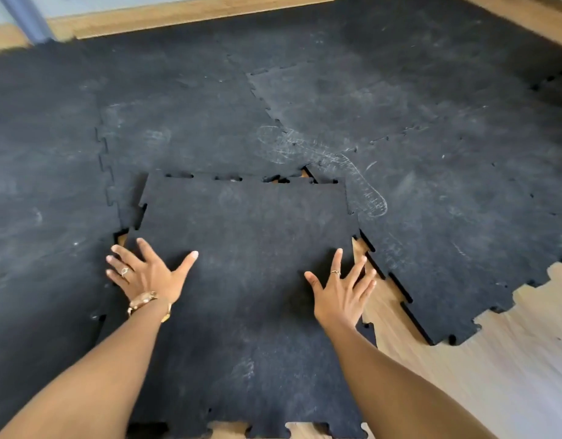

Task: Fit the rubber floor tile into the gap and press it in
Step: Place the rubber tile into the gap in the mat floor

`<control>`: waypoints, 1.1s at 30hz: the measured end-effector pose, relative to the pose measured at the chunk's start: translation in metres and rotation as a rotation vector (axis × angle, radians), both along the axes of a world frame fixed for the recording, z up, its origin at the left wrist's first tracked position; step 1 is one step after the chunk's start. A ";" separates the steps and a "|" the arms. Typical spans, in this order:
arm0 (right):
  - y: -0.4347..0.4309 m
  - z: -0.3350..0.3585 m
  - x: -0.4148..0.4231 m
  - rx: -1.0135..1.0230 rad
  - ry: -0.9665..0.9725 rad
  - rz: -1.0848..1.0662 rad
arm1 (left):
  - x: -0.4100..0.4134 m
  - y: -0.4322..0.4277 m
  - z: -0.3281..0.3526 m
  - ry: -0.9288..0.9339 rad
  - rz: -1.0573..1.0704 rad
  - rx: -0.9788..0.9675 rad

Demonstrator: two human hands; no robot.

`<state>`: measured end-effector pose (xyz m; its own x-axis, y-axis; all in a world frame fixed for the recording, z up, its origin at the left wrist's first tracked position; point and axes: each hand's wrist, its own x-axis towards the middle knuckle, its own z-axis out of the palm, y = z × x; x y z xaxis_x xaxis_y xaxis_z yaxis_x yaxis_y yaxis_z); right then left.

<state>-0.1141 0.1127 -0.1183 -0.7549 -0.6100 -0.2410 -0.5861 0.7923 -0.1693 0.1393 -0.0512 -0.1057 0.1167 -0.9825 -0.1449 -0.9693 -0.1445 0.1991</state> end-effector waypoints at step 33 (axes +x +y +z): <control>-0.071 0.053 -0.082 -0.498 -0.495 -0.522 | 0.036 0.055 0.059 0.139 0.192 0.511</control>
<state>-0.1956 0.0418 -0.0653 -0.8460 -0.3375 -0.4128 0.0632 0.7053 -0.7061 0.1751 0.0040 -0.0463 0.2324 -0.7464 -0.6236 -0.8858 -0.4272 0.1812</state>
